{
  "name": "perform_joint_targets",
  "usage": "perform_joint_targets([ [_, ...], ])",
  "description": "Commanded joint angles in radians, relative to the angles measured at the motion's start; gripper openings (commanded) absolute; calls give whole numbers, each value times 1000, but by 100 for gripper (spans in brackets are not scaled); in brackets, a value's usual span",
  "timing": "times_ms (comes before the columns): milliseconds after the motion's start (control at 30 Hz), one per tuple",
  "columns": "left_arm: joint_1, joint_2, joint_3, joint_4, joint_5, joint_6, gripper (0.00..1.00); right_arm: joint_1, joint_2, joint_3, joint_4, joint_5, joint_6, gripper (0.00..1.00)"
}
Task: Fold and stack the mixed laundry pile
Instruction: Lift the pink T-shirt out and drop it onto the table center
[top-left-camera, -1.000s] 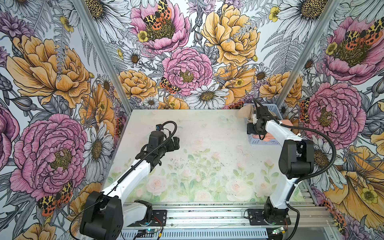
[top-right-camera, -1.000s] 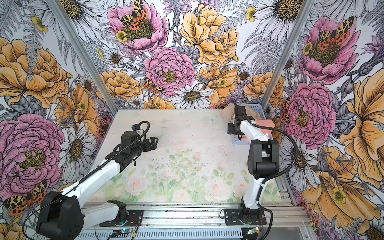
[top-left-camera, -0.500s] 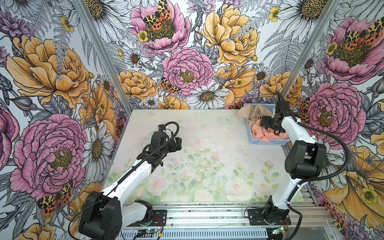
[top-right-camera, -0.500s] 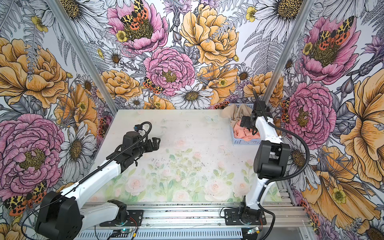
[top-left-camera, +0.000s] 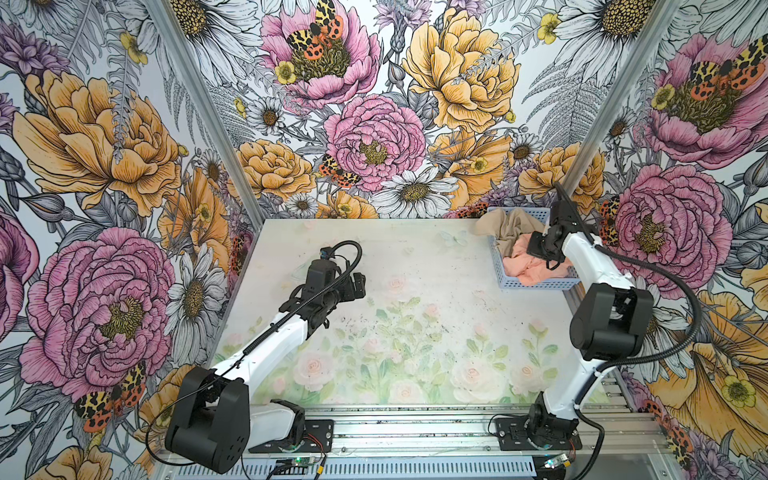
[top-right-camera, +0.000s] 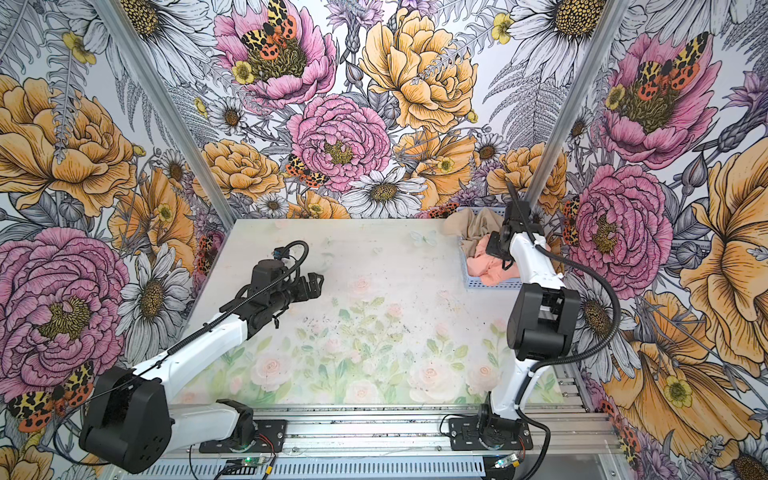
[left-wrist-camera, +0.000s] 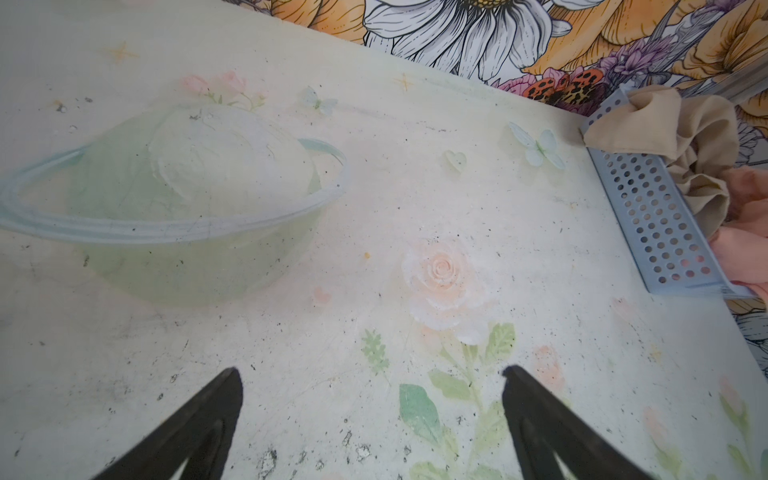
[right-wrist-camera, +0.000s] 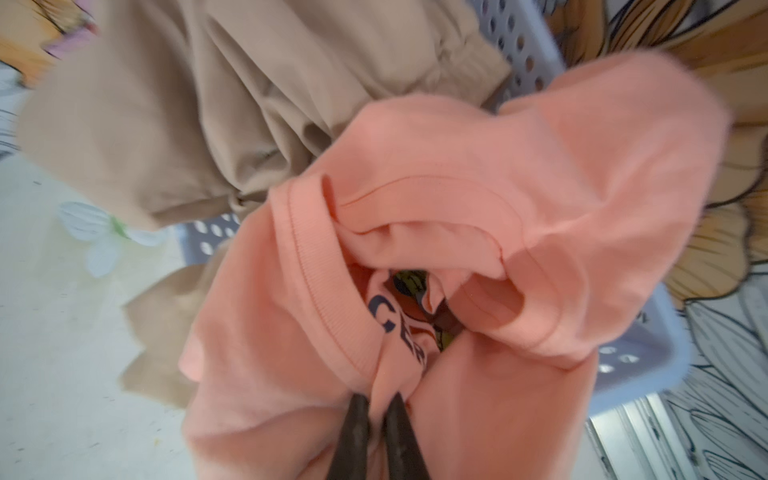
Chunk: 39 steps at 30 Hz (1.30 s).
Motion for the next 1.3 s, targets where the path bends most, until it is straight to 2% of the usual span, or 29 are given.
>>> perform_joint_targets([
  [0, -12, -51, 47, 7, 5, 0, 99, 21, -164, 95, 24, -31, 14, 0],
  [167, -12, -130, 75, -50, -33, -5, 99, 78, -261, 221, 19, -150, -15, 0],
  [333, -12, -224, 83, -120, -85, -10, 99, 177, -263, 388, -36, -305, -30, 0],
  [500, 3, -321, 70, -187, -130, -22, 99, 364, -206, 511, -102, -418, -50, 0],
  [633, 31, -385, 46, -220, -162, -41, 99, 528, -143, 506, -121, -468, -84, 0],
  [767, 61, -443, 30, -252, -196, -51, 99, 685, -99, 424, -133, -486, -128, 0],
  [833, 77, -460, 33, -272, -197, -50, 99, 733, -95, 379, -131, -545, -130, 0],
  [933, 97, -474, 42, -294, -234, -38, 99, 742, -100, 309, -111, -597, -72, 0],
  [1100, 110, -436, 49, -292, -220, -27, 99, 626, -6, 216, -101, -637, 39, 0],
  [1133, 111, -424, 49, -286, -211, -29, 99, 597, 22, 203, -103, -633, 54, 2],
  [1200, 109, -394, 44, -274, -167, -37, 99, 532, 68, 161, -105, -536, 81, 32],
  [1267, 100, -364, 39, -270, -140, -44, 99, 499, 70, 126, -119, -371, 80, 48],
])
